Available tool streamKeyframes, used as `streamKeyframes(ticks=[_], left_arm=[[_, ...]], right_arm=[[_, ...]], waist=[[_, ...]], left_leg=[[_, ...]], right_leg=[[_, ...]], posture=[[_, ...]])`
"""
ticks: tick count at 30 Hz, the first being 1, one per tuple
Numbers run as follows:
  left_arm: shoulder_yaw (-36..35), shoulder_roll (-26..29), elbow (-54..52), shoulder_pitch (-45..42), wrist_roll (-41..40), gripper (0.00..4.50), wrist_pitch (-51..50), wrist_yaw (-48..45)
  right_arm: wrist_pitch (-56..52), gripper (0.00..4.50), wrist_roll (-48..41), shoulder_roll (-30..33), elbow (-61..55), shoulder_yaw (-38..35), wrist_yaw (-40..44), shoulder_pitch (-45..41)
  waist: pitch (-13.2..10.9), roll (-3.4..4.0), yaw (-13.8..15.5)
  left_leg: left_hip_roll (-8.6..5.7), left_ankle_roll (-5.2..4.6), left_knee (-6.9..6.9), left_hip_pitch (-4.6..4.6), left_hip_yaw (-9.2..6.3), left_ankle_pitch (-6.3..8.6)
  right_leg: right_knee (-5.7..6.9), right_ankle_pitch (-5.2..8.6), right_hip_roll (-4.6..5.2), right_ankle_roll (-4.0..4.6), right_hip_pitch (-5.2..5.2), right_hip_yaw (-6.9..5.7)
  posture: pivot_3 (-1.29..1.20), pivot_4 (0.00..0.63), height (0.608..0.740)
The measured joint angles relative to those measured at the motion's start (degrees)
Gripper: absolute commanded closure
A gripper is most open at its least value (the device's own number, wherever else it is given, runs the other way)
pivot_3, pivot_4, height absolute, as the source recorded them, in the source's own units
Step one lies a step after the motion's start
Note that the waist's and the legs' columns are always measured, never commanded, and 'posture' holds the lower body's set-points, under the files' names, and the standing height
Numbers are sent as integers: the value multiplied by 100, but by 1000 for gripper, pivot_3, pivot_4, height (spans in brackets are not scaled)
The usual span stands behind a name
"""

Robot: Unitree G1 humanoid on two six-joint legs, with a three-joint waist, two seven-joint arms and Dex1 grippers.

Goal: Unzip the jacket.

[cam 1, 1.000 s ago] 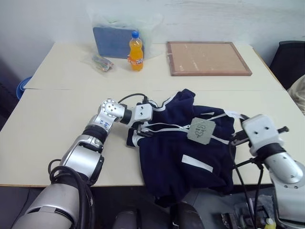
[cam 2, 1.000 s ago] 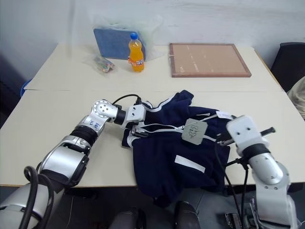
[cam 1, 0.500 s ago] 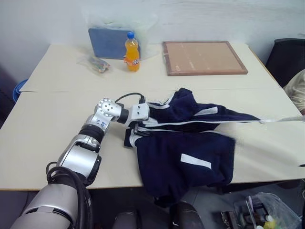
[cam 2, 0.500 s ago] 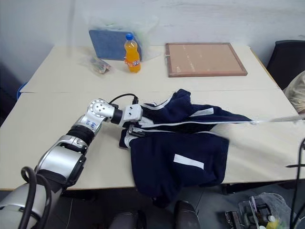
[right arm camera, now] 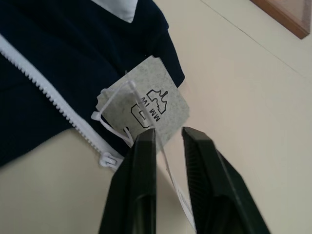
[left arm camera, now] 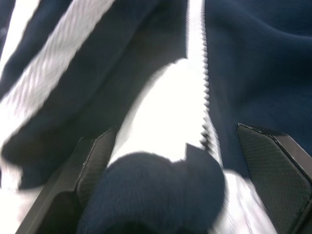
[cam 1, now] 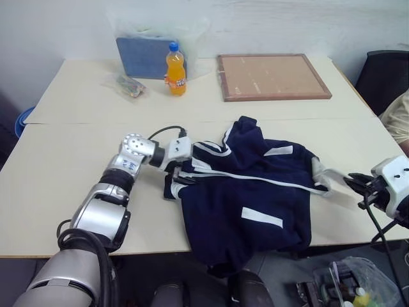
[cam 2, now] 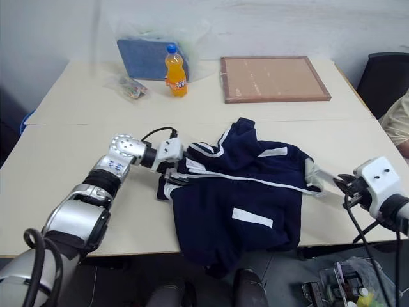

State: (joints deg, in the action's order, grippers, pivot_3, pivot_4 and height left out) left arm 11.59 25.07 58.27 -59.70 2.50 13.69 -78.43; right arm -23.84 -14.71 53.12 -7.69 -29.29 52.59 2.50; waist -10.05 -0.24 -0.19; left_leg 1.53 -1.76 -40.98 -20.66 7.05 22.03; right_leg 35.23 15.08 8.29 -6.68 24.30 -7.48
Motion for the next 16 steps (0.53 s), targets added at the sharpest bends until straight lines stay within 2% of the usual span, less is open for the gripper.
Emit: streamKeyframes(ticks=[3,8,11,16], left_arm=[[-226,563,-903,295,-467,0,-941,-696],[-740,1616,-2378,643,-1204,0,-2470,-762],[-1046,2537,-3153,1029,-1715,0,-3417,-765],[-1579,3258,-3810,1547,-2238,0,-3991,-759]], right_arm=[[-73,1496,-389,675,436,-90,969,28],[-689,7,-1106,1306,985,-720,2004,-64],[-1062,7,-1379,1648,1389,-1257,2564,42],[-1249,7,-1439,1710,1729,-1701,2831,160]], waist=[[-11,5,-21],[-13,6,9],[-17,2,20],[-17,2,30]], left_leg=[[5,0,-6,-29,-4,0],[9,2,-21,-41,-18,-1],[11,3,-20,-46,-22,0],[16,5,-21,-38,-21,1]], right_leg=[[-1,-1,-4,-3,22,-3],[-1,-2,-5,-3,21,-13],[-7,-3,-4,-5,22,-16],[-10,-5,1,-9,12,-11]], posture=[[0,150,740],[0,150,740],[0,150,740],[0,150,740]])
